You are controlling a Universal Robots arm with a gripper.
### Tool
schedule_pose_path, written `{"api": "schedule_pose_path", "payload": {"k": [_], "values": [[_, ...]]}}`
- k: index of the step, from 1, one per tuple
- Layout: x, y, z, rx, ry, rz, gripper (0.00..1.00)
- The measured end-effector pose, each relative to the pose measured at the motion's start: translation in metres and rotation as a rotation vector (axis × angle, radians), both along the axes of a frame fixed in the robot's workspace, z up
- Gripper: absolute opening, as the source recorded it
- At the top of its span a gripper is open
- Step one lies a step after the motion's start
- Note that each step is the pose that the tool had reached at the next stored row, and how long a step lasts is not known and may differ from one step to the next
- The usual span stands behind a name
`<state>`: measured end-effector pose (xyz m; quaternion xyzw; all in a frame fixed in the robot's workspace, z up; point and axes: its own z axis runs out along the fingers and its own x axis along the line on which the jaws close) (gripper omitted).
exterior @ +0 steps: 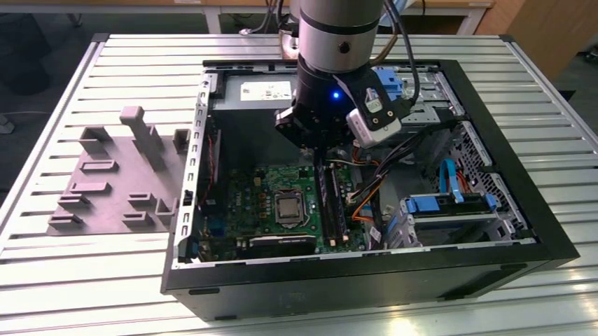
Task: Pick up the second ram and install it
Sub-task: 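Insert the second ram into the second slot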
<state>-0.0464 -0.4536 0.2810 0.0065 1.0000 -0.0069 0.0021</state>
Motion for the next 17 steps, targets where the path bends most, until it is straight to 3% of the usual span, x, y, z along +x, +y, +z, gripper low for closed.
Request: {"api": "schedule_pose_path", "payload": {"k": [6, 12, 17], "values": [[0.0022, 0.0, -0.0024, 0.0, 0.0, 0.0, 0.14], [0.004, -0.0002, -0.0111, -0.0001, 0.0, 0.0, 0.14], [0.0052, -0.0043, -0.0152, 0.0, 0.0, -0.003, 0.14]]}}
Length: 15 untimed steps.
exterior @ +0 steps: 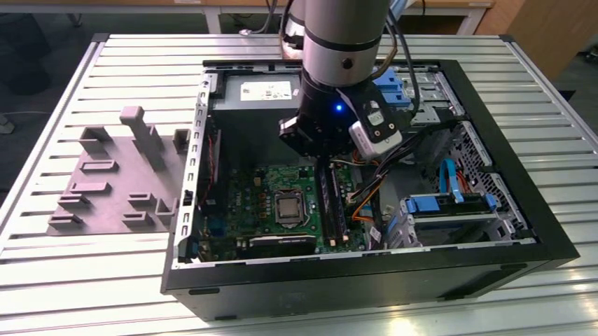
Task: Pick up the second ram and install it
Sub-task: 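Insert the second ram into the second slot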
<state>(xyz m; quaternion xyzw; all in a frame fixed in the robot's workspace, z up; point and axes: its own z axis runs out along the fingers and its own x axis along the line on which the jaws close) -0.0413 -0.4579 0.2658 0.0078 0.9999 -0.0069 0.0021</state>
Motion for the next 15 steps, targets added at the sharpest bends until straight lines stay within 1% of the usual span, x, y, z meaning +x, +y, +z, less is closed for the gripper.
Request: {"api": "schedule_pose_path", "payload": {"k": [4, 15], "values": [[0.0003, -0.0004, -0.0022, -0.0001, 0.0, 0.0, 0.14], [0.0003, -0.0004, -0.0029, 0.0003, -0.0001, 0.0, 0.14]]}}
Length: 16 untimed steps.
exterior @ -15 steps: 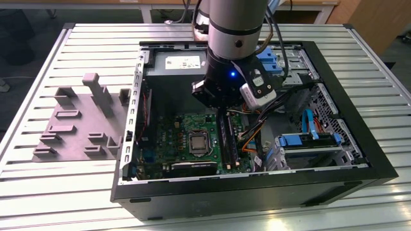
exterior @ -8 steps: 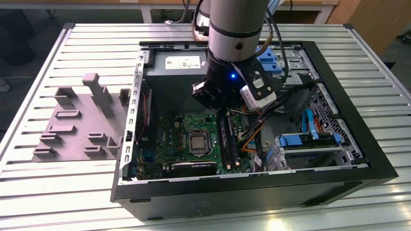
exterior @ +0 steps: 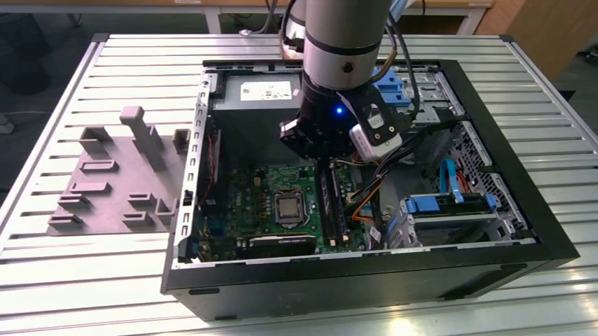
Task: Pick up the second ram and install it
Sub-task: 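Insert the second ram into the second slot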
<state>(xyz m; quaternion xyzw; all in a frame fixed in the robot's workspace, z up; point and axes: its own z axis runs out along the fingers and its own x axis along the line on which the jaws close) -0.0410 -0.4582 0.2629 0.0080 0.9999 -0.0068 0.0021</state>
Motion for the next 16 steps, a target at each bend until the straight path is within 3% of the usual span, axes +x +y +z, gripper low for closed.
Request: {"api": "schedule_pose_path", "payload": {"k": [10, 16], "values": [[0.0055, -0.0002, -0.0133, -0.0003, 0.001, 0.007, 0.14], [0.0066, -0.0002, -0.0162, -0.0004, 0.001, 0.007, 0.14]]}}
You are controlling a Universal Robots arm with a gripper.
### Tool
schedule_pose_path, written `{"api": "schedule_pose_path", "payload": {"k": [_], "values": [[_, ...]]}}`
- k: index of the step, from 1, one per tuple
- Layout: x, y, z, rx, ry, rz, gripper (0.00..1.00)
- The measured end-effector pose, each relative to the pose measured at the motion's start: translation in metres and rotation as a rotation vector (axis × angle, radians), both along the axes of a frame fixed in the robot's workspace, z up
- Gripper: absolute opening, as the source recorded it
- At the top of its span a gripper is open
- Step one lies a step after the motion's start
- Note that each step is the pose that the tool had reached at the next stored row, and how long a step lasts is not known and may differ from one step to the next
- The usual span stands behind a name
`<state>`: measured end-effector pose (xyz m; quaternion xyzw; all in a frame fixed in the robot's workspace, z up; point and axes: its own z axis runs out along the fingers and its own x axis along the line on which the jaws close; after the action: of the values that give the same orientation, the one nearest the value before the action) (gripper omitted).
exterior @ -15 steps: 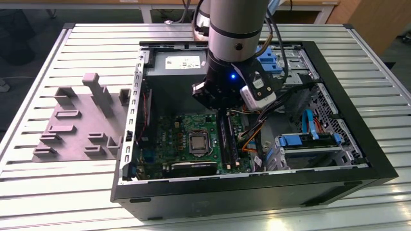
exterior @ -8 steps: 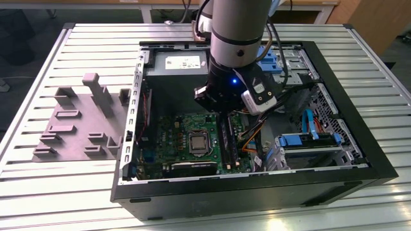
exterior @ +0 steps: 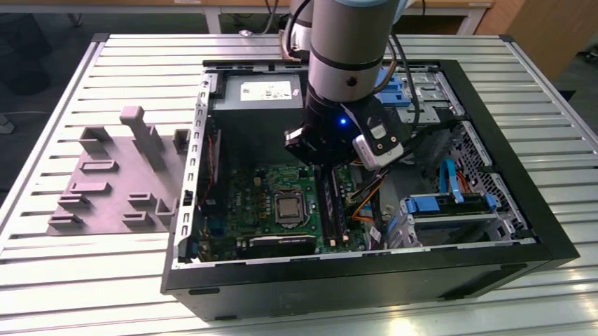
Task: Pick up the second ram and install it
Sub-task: 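Insert the second ram into the second slot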
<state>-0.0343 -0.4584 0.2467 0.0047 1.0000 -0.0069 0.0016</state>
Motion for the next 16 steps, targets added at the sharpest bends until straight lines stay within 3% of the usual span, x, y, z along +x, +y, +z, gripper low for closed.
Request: {"api": "schedule_pose_path", "payload": {"k": [9, 16], "values": [[0.0, -0.0009, -0.0005, 0.0, 0.0, 0.0, 0.14], [0.0015, -0.001, -0.0089, -0.0001, 0.0, 0.0, 0.14]]}}
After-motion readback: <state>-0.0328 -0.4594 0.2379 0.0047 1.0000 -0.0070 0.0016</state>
